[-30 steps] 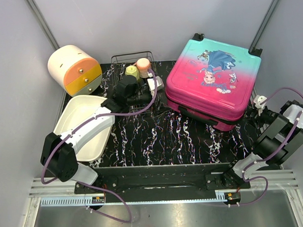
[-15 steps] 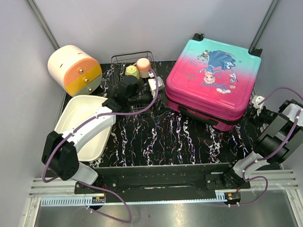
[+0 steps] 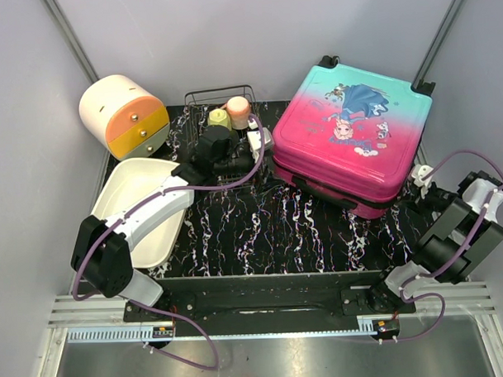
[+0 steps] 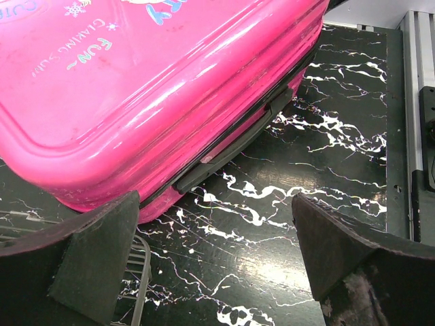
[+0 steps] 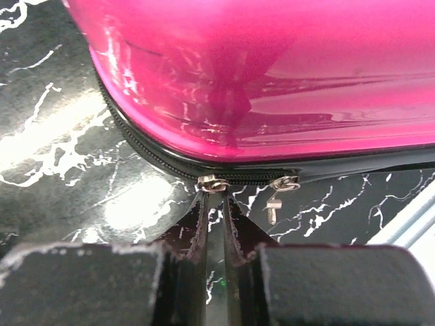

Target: Open, take out, and arrange the luggage

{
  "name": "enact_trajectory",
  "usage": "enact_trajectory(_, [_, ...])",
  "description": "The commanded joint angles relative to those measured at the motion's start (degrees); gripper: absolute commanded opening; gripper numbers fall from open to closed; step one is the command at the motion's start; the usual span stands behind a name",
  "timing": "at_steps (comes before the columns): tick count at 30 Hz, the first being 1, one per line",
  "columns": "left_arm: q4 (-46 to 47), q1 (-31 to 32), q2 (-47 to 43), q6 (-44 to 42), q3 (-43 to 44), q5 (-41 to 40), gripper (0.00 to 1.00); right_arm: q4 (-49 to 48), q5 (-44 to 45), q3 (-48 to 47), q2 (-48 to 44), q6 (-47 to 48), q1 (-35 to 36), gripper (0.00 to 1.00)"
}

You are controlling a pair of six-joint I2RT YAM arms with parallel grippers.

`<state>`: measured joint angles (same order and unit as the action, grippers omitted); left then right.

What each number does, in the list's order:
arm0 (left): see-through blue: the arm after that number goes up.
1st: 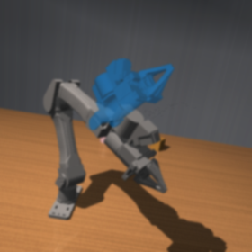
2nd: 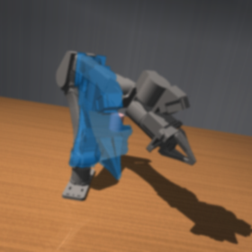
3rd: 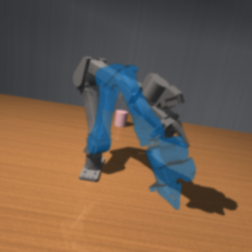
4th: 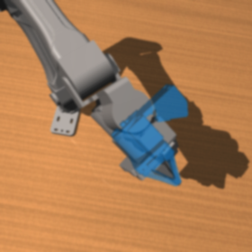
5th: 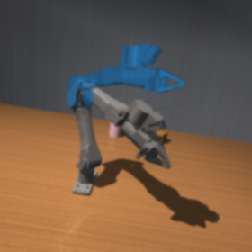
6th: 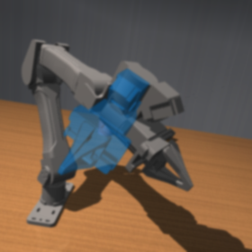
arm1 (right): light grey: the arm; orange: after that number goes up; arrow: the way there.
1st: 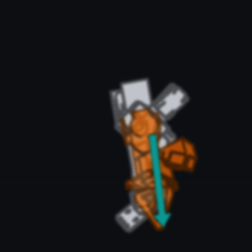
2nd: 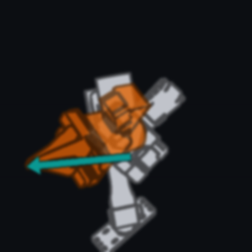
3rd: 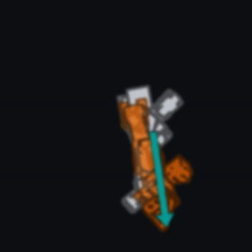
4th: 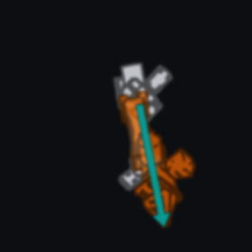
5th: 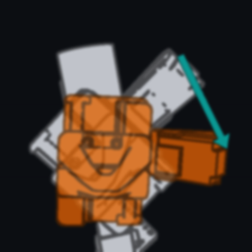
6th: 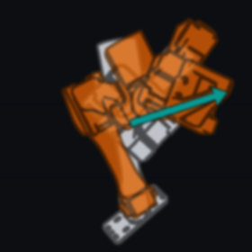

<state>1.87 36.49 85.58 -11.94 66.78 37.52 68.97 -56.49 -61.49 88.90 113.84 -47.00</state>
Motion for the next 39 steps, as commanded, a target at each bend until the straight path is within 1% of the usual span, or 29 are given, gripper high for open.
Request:
enact_trajectory(1, [3.6, 0.0, -1.0, 0.3, 0.9, 0.5, 0.98, 9.7, -0.1, 2.3, -4.1, 7.2, 0.2, 0.0])
enact_trajectory(6, [3.1, 0.1, -1.6, 0.4, 0.2, -0.5, 0.98, 13.3, 1.6, 4.4, -6.5, 7.9, -0.2, 0.0])
enact_trajectory(11, [2.9, 0.1, -1.7, 1.0, -0.3, -1.0, 0.97, 14.6, 1.0, 10.0, -11.1, 11.2, -0.2, 0.0])
enact_trajectory(14, [2.9, 0.1, -1.9, 1.0, -0.6, -1.0, 0.97, 15.5, 2.3, 10.5, -12.3, 9.8, -0.1, 0.0])
enact_trajectory(15, [3.0, 0.1, -2.1, 1.1, -0.8, -1.0, 0.97, 14.9, 2.4, 10.2, -12.4, 8.3, -0.2, 0.02])
enact_trajectory(16, [3.0, 0.0, -2.0, 1.1, -0.9, -0.9, 0.97, 14.7, 2.6, 8.9, -12.4, 6.8, -0.3, 0.12])
enact_trajectory(18, [3.1, 0.1, -2.0, 1.6, -1.0, -0.6, 0.97, 14.2, 2.7, 7.3, -11.7, 2.9, -0.6, 0.19])
enact_trajectory(19, [3.1, 0.1, -2.0, 1.7, -1.0, -0.5, 0.97, 14.3, 2.8, 5.6, -11.1, 1.8, -0.9, 0.27])
enact_trajectory(21, [3.4, 0.0, -2.1, 1.8, -1.0, -0.4, 0.97, 14.4, 3.1, 3.9, -10.7, -0.2, -2.1, 0.32])
enact_trajectory(24, [3.5, 0.0, -2.0, 1.9, -1.0, -0.6, 0.97, 13.7, 3.6, 3.1, -10.2, -1.9, -3.4, 0.45])
enact_trajectory(25, [3.4, 0.1, -2.0, 1.9, -1.1, -0.7, 0.97, 13.0, 3.1, 3.2, -10.1, -3.9, -3.4, 0.49])
enact_trajectory(26, [3.5, 0.1, -2.1, 2.1, -1.2, -0.7, 0.97, 10.6, 2.4, 3.4, -10.3, -5.5, -3.4, 0.57])
enact_trajectory(29, [3.8, 0.0, -1.8, 2.4, -1.4, -1.0, 0.97, 6.5, -1.2, 5.6, -12.0, -9.2, -3.4, 0.62])
enact_trajectory(33, [3.8, 0.1, -1.7, 2.9, -1.5, -1.5, 0.97, 1.1, -2.7, 9.9, -14.6, -15.8, -3.2, 0.63])
enact_trajectory(34, [3.8, 0.1, -1.6, 3.2, -1.5, -1.8, 0.97, -3.4, -2.8, 10.7, -15.8, -20.8, -3.0, 0.64])
enact_trajectory(36, [3.8, 0.1, -1.4, 3.7, -1.3, -1.9, 0.97, -7.1, -2.7, 12.8, -17.3, -24.7, -2.5, 0.64])
enact_trajectory(39, [4.0, 0.1, -0.9, 4.4, -1.0, -2.1, 0.97, -14.5, -1.9, 15.3, -19.6, -33.0, -0.8, 0.64])
